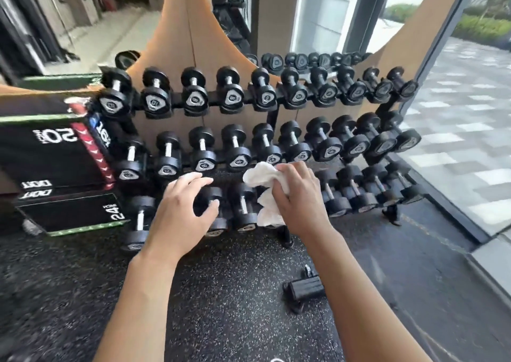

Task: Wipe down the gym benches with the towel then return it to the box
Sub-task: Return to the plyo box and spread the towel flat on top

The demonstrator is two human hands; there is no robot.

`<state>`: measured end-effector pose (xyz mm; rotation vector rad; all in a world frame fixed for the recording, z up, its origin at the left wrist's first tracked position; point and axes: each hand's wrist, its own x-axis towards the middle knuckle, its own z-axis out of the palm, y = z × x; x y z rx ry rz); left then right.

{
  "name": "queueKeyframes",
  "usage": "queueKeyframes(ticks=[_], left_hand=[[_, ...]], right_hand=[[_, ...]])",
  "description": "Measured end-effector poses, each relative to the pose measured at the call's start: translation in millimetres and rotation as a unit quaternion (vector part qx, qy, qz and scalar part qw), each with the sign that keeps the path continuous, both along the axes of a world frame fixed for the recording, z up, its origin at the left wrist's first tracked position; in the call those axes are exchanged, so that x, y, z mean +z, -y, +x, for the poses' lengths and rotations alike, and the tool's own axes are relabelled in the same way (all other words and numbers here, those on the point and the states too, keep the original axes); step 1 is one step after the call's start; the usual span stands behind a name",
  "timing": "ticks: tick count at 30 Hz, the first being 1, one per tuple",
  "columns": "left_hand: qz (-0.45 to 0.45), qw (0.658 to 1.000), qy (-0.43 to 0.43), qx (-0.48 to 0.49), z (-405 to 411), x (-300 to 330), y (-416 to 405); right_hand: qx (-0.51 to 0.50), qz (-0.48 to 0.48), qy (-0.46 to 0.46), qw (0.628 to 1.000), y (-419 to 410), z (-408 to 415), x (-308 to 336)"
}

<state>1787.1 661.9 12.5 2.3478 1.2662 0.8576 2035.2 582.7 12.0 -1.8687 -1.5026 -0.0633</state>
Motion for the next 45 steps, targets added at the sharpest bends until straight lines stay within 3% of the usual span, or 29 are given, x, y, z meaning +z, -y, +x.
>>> queueKeyframes(ticks=[10, 21, 29, 45], left_hand=[[-0.006, 0.989, -0.020, 0.144, -9.0, 12.4, -52.8], [0.013, 0.962, -0.064, 0.264, -58.3, 29.4, -52.5], [0.031, 0.957, -0.055, 0.283, -122.7, 35.0, -84.1], [0.036, 0.955, -0.018, 0.295, -343.3, 38.3, -146.5]], right_hand=[[0.137, 0.002, -0.019, 0.990, -124.4, 3.3, 1.5], [0.266, 0.015, -0.039, 0.963, -190.9, -48.3, -3.1], [0.290, 0.033, -0.043, 0.956, -232.1, -115.8, 3.7], [0.307, 0.012, -0.016, 0.951, -294.7, -336.5, 25.0]])
